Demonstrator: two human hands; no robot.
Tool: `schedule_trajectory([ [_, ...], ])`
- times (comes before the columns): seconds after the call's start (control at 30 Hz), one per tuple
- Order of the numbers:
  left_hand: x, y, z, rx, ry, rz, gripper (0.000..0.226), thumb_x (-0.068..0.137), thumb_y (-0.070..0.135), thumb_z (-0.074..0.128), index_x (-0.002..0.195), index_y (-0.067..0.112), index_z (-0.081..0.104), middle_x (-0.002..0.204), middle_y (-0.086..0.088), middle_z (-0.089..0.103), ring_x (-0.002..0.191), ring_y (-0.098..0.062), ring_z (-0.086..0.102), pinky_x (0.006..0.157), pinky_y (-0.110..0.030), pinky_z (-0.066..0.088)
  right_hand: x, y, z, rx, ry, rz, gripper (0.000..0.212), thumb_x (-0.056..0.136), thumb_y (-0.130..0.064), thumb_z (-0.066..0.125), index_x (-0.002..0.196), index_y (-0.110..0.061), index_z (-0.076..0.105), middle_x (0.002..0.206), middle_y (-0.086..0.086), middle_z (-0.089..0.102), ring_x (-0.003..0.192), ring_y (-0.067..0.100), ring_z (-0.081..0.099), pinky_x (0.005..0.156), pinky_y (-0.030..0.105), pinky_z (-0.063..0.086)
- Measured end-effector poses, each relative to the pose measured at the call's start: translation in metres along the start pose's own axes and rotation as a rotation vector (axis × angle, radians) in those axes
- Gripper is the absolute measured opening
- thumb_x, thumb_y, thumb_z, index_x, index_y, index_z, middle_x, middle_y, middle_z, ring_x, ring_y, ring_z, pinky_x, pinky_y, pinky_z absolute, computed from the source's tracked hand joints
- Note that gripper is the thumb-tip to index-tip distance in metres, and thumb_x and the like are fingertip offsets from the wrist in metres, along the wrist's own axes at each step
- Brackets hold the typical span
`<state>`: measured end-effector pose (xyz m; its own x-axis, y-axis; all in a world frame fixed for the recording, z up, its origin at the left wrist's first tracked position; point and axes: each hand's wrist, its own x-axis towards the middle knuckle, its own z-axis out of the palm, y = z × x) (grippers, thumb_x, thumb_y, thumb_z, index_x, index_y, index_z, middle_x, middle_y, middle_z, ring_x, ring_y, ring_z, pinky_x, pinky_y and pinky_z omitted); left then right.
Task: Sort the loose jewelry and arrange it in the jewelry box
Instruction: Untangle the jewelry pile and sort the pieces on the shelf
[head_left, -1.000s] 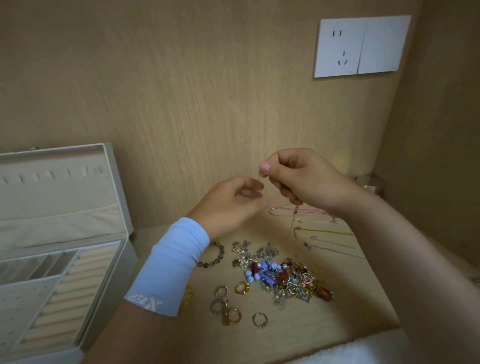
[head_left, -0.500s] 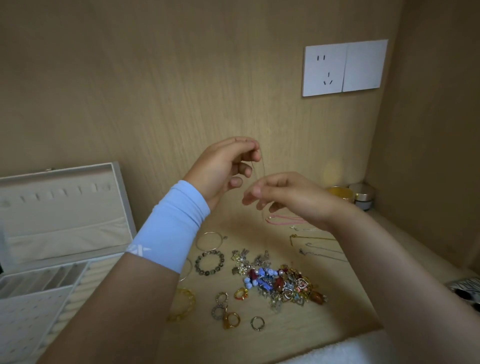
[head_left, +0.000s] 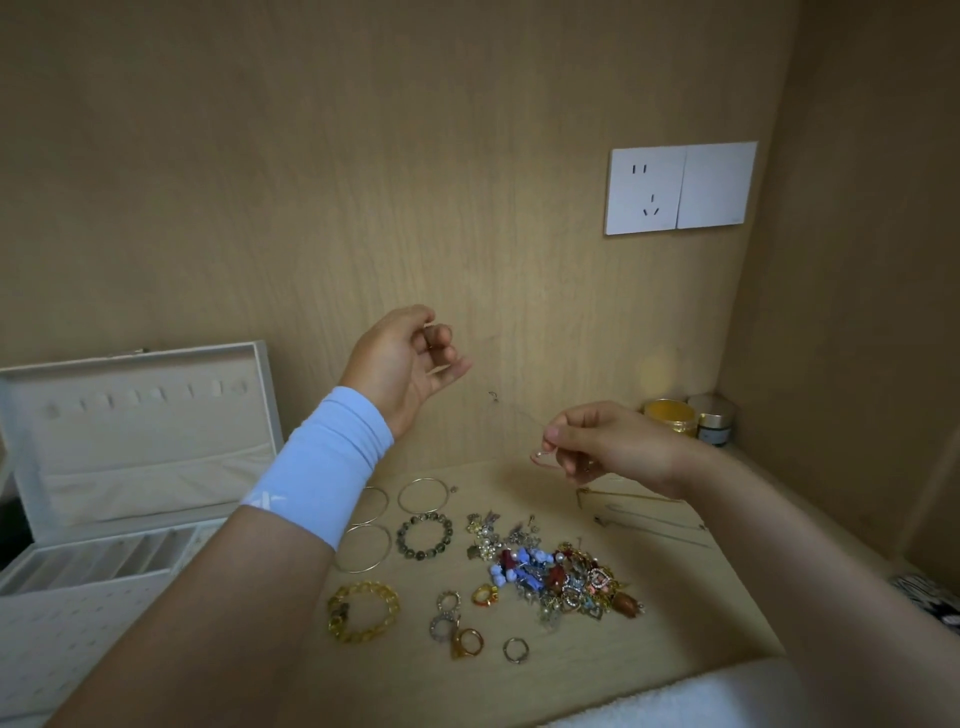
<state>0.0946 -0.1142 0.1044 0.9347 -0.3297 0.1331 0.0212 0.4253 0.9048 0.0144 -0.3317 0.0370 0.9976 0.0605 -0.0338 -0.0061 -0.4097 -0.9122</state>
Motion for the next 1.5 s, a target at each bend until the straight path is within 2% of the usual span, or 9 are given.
schedule_trajectory([
  [0.2,0.006,-0.036,-0.018,0.652,0.008,0.007,0.010,0.099,0.005,0.051,0.090,0.005,0.055,0.071,-0.011,0.060,0.053,-0.018,0.058,0.048,-0.020,0.051,0.007,0.004,-0.014,-0.147,0.096,0.084,0.019,0.102,-0.015,0.054,0.093,-0.009,0.070,0.070,0.003,0.056,0.053,0.015,0.053,0.054,0.029,0.049],
  [0.3,0.016,-0.063,-0.026,0.835,-0.076,-0.048,0.009,0.096,0.004,0.055,0.088,0.003,0.060,0.076,-0.011,0.066,0.056,-0.016,0.060,0.053,-0.018,0.052,0.020,0.004,-0.012,-0.334,0.104,0.090,0.023,0.100,-0.011,0.052,0.094,-0.008,0.073,0.072,0.001,0.059,0.052,0.012,0.053,0.048,0.023,0.043],
  [0.47,0.035,-0.095,-0.032,1.096,-0.179,-0.076,0.013,0.094,0.012,0.057,0.085,0.013,0.066,0.077,0.003,0.072,0.064,-0.007,0.065,0.071,-0.022,0.052,0.054,0.007,0.006,-0.572,0.012,0.118,0.016,0.096,-0.017,0.063,0.089,-0.007,0.073,0.077,0.001,0.066,0.061,0.013,0.058,0.056,0.024,0.048],
  [0.6,0.050,-0.107,-0.040,1.165,-0.165,-0.091,0.015,0.093,0.016,0.058,0.081,0.016,0.067,0.067,0.006,0.070,0.060,-0.007,0.063,0.069,-0.024,0.050,0.075,0.015,0.017,-0.754,-0.006,0.112,0.013,0.095,-0.025,0.066,0.086,-0.018,0.072,0.077,-0.006,0.063,0.075,0.013,0.059,0.069,0.025,0.044],
  [0.8,0.060,-0.115,-0.045,1.315,-0.256,-0.092,0.015,0.087,0.017,0.062,0.079,0.020,0.073,0.073,0.006,0.072,0.068,-0.012,0.064,0.073,-0.026,0.053,0.086,0.030,0.025,-0.867,-0.074,0.097,0.017,0.092,-0.015,0.065,0.104,-0.014,0.078,0.107,0.000,0.075,0.102,0.016,0.066,0.090,0.030,0.053],
  [0.93,0.062,-0.114,-0.042,1.439,-0.376,-0.079,0.023,0.089,0.014,0.060,0.105,0.024,0.074,0.099,0.008,0.071,0.096,-0.013,0.065,0.093,-0.027,0.049,0.084,0.030,0.027,-0.830,-0.103,0.049,0.023,0.093,-0.009,0.063,0.107,-0.019,0.077,0.110,-0.007,0.073,0.096,0.005,0.061,0.086,0.017,0.045],
  [1.07,0.059,-0.111,-0.042,1.489,-0.465,-0.078,0.024,0.092,0.013,0.061,0.106,0.028,0.074,0.111,0.008,0.071,0.104,-0.011,0.064,0.100,-0.028,0.047,0.078,0.026,0.020,-0.743,-0.084,0.016,0.027,0.094,-0.008,0.063,0.114,-0.021,0.075,0.101,-0.013,0.069,0.093,0.001,0.059,0.085,0.014,0.042],
  [1.33,0.026,-0.092,-0.041,1.368,-0.442,0.020,0.019,0.091,0.017,0.066,0.093,0.035,0.072,0.096,0.016,0.069,0.093,-0.002,0.063,0.093,-0.023,0.048,0.038,0.009,-0.006,-0.532,0.067,-0.001,0.017,0.092,-0.006,0.066,0.100,-0.018,0.076,0.086,-0.006,0.075,0.070,0.007,0.068,0.067,0.020,0.051],
  [1.5,-0.018,-0.100,-0.027,1.442,-0.535,0.011,0.015,0.088,0.026,0.068,0.100,0.034,0.074,0.095,0.021,0.062,0.089,0.000,0.058,0.088,-0.022,0.045,-0.010,0.006,0.001,-0.623,-0.115,0.096,0.012,0.090,-0.014,0.070,0.099,-0.018,0.077,0.078,-0.008,0.072,0.063,0.008,0.066,0.063,0.020,0.052],
])
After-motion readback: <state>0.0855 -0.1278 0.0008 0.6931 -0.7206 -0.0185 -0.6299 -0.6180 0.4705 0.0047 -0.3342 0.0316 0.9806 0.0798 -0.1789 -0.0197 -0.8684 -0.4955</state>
